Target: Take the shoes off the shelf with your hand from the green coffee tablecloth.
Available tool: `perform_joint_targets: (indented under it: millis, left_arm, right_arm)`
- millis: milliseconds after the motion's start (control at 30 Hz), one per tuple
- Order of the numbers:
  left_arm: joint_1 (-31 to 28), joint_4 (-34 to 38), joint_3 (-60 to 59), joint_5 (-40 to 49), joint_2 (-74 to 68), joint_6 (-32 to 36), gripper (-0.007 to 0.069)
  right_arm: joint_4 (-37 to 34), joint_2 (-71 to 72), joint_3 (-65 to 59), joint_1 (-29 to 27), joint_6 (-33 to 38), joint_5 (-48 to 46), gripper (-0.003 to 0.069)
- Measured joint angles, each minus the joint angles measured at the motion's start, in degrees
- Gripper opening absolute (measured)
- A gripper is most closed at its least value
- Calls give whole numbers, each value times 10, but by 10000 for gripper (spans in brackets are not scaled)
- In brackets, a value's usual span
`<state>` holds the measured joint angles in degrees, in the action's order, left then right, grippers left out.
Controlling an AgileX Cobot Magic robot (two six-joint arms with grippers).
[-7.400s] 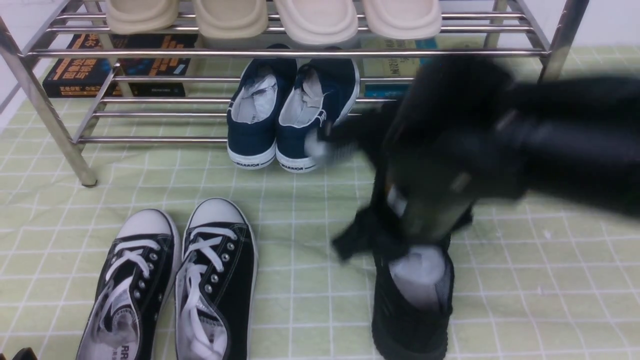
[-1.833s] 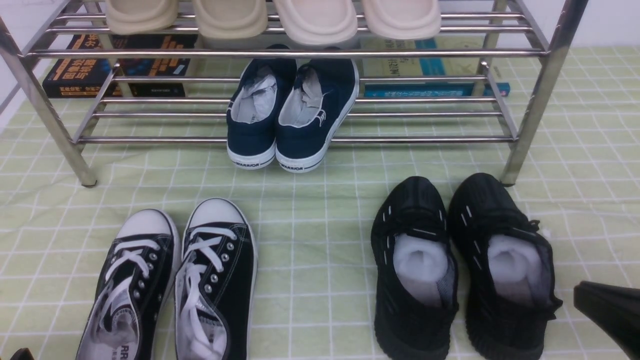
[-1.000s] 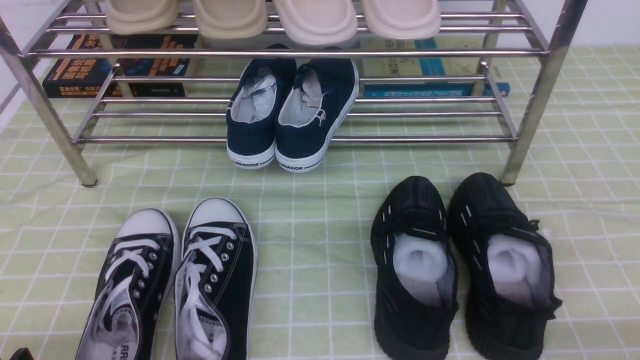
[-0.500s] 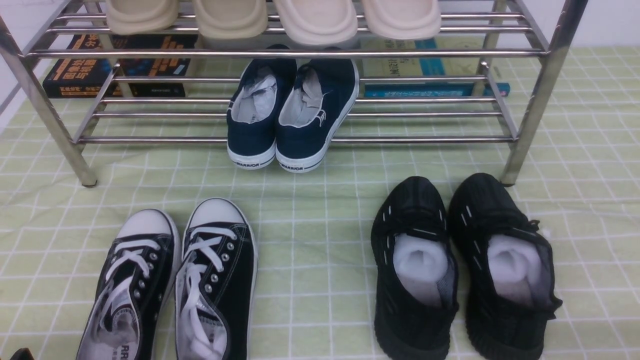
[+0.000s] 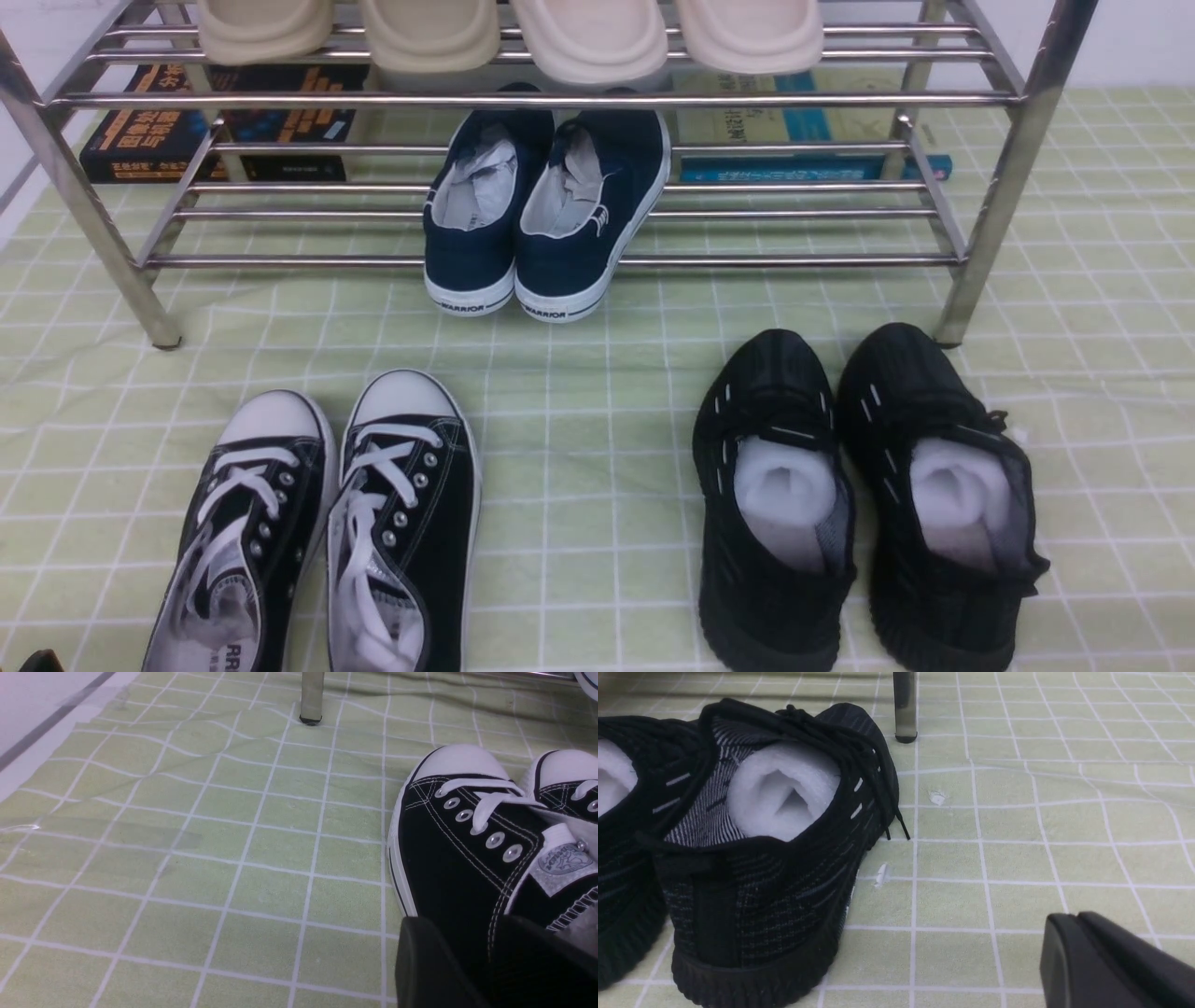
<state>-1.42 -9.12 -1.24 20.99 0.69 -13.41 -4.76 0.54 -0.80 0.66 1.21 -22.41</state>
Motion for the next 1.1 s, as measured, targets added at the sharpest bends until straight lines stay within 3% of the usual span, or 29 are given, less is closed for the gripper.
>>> perform_joint_targets:
  millis: [1100]
  left_arm:
    - [0,0,0,0,0,0,242]
  right_arm:
    - [-1,0,0,0,0,0,74]
